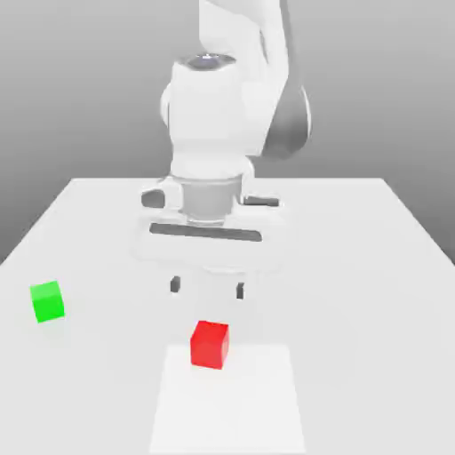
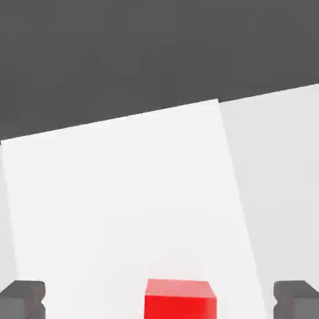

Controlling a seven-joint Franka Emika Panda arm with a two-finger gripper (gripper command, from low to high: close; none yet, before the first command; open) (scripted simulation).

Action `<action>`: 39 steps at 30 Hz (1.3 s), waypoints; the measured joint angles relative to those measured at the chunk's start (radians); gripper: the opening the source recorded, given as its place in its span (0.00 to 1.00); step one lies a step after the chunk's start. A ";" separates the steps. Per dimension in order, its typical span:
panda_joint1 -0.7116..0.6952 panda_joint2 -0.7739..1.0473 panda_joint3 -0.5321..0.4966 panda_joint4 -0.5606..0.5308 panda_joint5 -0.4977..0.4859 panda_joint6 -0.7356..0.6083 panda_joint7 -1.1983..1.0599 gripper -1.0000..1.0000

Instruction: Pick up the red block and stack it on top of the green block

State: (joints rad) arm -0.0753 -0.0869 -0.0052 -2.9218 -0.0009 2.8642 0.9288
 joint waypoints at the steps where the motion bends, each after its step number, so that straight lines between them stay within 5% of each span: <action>1: -0.002 0.055 -0.001 -0.004 0.001 0.044 0.002 0.50; 5: -0.004 0.217 0.002 0.009 0.004 0.180 0.001 0.50; 6: -0.005 0.249 0.003 0.013 0.005 0.207 0.001 0.00; 13: -0.007 0.255 0.005 0.013 0.001 0.213 0.004 0.00; 21: -0.015 -0.006 0.006 -0.022 0.001 -0.012 0.007 0.00; 39: -0.598 -0.006 -0.395 0.156 -0.168 -0.193 0.517 0.00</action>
State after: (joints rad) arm -0.6730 -0.0928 -0.4005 -2.7657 -0.1689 2.6714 1.4463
